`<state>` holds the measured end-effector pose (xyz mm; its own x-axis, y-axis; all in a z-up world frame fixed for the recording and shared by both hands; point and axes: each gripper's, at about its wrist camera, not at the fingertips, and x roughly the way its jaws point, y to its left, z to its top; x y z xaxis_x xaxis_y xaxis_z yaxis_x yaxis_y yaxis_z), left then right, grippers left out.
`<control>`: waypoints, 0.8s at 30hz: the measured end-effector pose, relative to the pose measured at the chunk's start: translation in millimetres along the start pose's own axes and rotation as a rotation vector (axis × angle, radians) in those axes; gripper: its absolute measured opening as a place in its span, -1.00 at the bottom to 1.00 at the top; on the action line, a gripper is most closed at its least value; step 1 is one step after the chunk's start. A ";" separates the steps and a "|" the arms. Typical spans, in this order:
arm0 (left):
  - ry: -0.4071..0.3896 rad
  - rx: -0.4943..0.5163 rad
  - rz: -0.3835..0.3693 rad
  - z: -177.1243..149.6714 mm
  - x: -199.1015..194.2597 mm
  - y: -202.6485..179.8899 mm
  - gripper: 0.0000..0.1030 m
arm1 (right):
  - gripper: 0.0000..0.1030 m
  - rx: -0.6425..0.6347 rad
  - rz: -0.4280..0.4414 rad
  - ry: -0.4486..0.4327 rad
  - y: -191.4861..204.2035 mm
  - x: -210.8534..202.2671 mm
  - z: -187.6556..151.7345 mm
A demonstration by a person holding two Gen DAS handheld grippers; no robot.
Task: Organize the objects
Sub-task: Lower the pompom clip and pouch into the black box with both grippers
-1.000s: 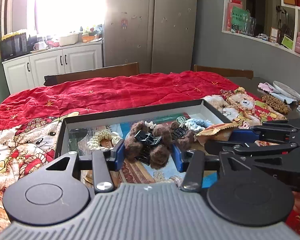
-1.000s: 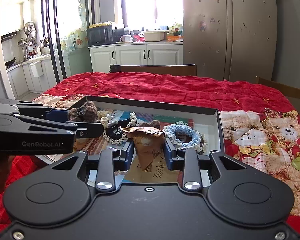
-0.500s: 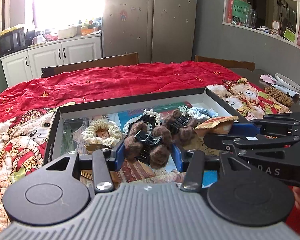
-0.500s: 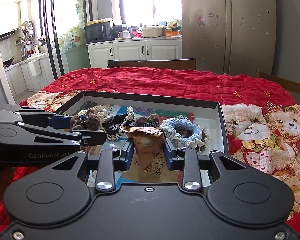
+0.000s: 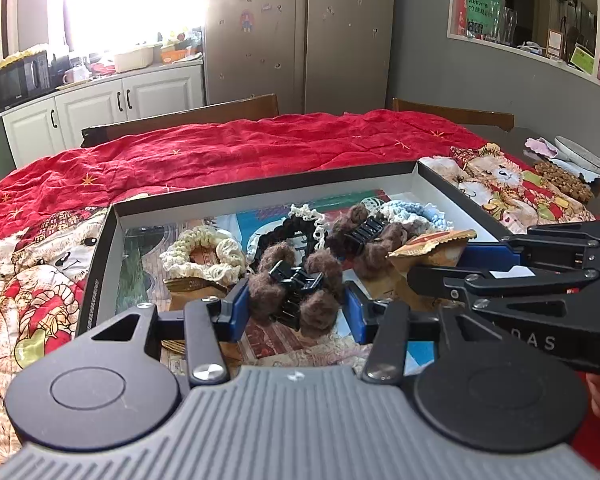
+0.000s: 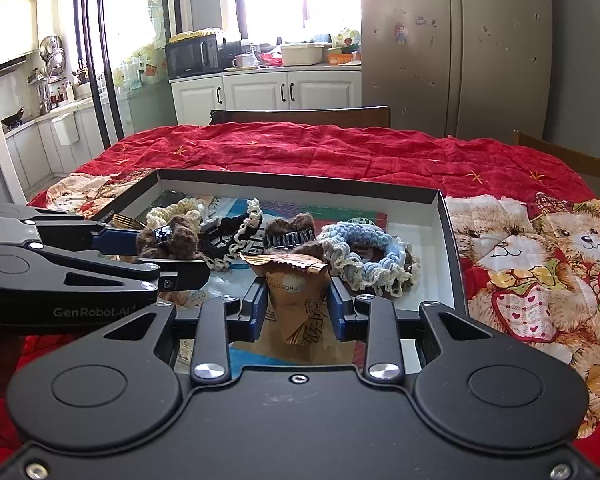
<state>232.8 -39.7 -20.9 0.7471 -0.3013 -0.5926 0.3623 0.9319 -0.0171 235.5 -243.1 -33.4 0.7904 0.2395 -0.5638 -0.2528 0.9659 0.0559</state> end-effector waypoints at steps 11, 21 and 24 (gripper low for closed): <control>0.018 0.021 0.010 -3.9 7.7 -3.5 0.02 | -0.40 0.001 -0.007 0.013 -0.8 4.6 -2.6; 0.030 0.020 0.012 -6.3 11.5 -3.1 0.02 | -0.40 0.000 -0.012 0.021 -1.1 7.9 -4.7; 0.033 0.025 0.011 -7.2 12.3 -3.9 0.02 | -0.40 0.000 -0.013 0.023 -1.8 9.1 -4.7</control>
<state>236.5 -45.5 -33.9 0.7328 -0.2837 -0.6185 0.3679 0.9298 0.0095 240.5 -243.1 -42.5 0.7805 0.2248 -0.5833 -0.2428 0.9689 0.0485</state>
